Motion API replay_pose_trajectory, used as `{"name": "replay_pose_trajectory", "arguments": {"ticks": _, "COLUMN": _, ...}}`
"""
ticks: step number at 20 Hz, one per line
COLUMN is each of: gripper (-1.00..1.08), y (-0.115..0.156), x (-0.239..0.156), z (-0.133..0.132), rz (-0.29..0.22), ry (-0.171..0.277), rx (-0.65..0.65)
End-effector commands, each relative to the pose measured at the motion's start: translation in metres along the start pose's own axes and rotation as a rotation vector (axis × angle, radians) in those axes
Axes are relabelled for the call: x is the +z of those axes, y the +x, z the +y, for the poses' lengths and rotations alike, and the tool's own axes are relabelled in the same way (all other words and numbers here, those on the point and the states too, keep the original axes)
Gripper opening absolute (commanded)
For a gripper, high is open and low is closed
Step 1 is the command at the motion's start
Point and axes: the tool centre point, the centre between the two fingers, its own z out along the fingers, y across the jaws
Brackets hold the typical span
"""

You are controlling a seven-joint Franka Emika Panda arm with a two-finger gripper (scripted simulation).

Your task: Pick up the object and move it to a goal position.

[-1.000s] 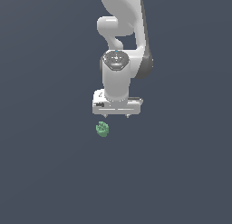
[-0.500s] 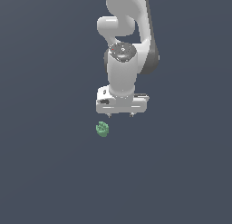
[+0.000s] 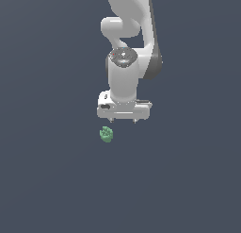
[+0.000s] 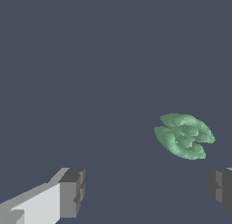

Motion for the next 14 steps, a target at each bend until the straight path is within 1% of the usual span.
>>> {"name": "replay_pose_trajectory", "arguments": {"ticks": 1, "gripper": 1.00, "y": 0.001, "x": 0.005, "z": 0.007, "rz": -0.001, "ry": 0.000, "rx": 0.044}}
{"name": "replay_pose_trajectory", "arguments": {"ticks": 14, "gripper": 1.00, "y": 0.004, "x": 0.041, "z": 0.066, "rz": 0.002, "ry": -0.008, "rx": 0.407}}
